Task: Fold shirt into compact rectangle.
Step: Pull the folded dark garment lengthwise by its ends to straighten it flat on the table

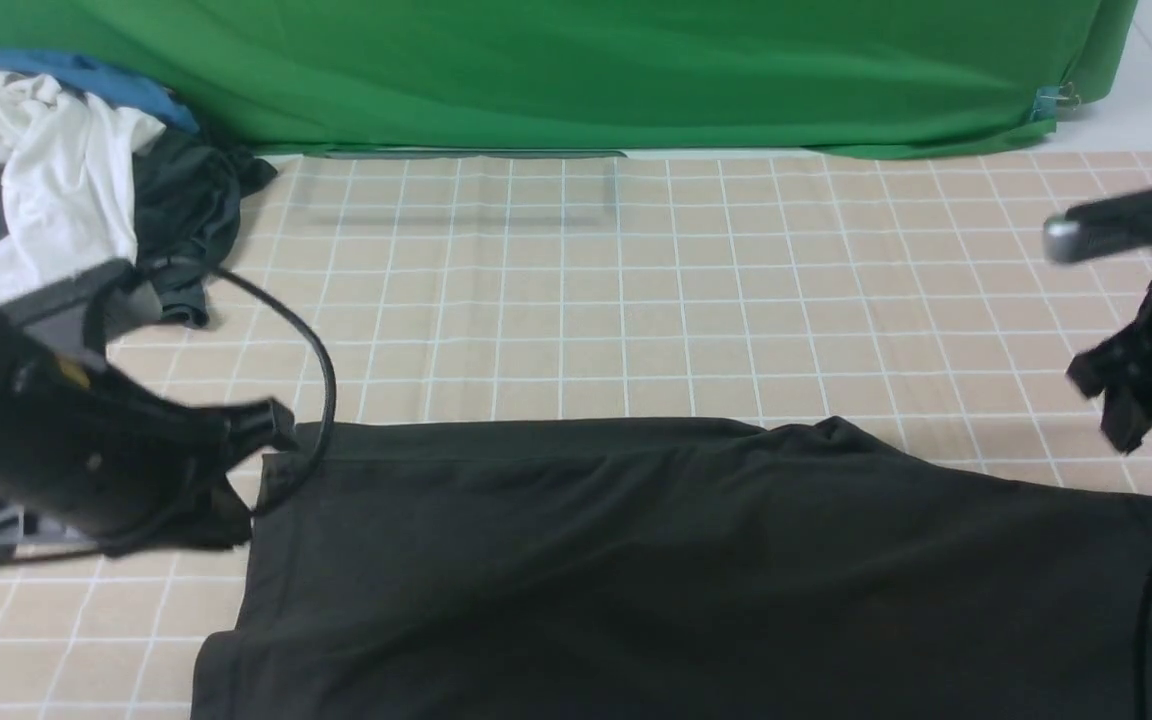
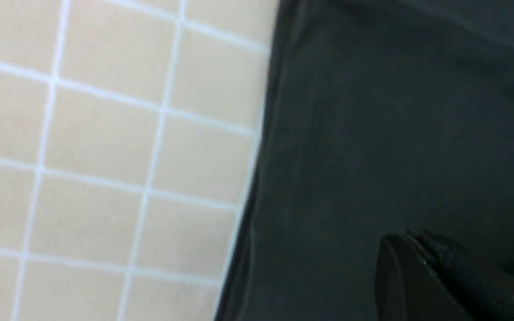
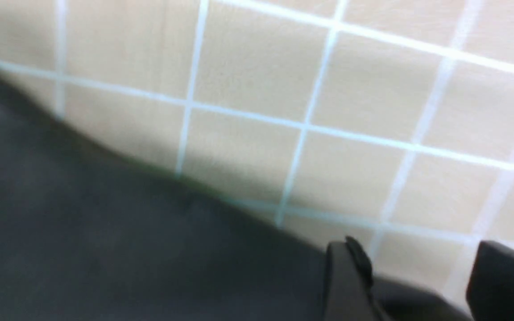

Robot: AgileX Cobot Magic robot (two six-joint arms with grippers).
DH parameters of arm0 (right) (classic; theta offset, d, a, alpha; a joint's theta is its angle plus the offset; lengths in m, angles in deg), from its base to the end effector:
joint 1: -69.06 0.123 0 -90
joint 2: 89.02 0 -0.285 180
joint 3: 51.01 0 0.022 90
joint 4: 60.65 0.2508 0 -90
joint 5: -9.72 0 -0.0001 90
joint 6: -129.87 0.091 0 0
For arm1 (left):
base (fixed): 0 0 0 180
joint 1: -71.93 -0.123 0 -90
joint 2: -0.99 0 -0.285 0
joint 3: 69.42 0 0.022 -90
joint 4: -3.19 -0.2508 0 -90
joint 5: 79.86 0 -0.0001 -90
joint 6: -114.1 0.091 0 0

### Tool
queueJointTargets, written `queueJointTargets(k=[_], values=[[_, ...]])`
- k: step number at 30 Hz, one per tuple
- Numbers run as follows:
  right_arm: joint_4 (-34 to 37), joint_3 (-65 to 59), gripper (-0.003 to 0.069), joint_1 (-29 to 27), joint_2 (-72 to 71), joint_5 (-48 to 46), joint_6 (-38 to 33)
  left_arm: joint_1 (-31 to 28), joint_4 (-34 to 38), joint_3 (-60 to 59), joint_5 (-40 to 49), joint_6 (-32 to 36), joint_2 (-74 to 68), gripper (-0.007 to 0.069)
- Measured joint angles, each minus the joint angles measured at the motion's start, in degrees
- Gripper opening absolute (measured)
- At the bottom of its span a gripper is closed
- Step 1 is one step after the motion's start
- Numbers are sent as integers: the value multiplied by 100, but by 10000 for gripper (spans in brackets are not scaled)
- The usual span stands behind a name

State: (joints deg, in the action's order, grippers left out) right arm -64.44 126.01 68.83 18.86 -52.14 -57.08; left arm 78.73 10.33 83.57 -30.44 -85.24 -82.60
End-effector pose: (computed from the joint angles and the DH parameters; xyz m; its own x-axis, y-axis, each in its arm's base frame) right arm 0.3412 -0.0067 0.2354 -0.9820 -0.1477 -0.1174 -0.1394 0.9873 -0.0765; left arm 0.2392 -0.0372 0.2535 -0.9124 -0.2990 -0.2794 -0.2418 0.9447 -0.2214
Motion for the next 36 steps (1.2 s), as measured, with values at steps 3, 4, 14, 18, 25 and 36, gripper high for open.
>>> queueJointTargets(k=[3, 4, 14, 18, 25, 36], values=[[153, 8, 325, 0, -565, -252, 41, -6, -254, 319, -209, -76, -446, 21], [225, -35, 295, 0, -789, -284, 52, -6, -312, 417, -304, -86, -663, 39], [524, -736, 198, 0, -2551, -34, -9, -7, -931, 766, -1404, -93, -2176, 350], [534, -792, 198, 0, -2757, -1, -42, -7, -896, 766, -1781, -93, -2578, 449], [538, -792, 206, 0, -2770, 42, -75, -12, -663, 818, -1871, 214, -2729, 292], [544, -802, 216, 0, -2770, 104, -75, -6, -565, 819, -1650, 312, -2205, 31]])
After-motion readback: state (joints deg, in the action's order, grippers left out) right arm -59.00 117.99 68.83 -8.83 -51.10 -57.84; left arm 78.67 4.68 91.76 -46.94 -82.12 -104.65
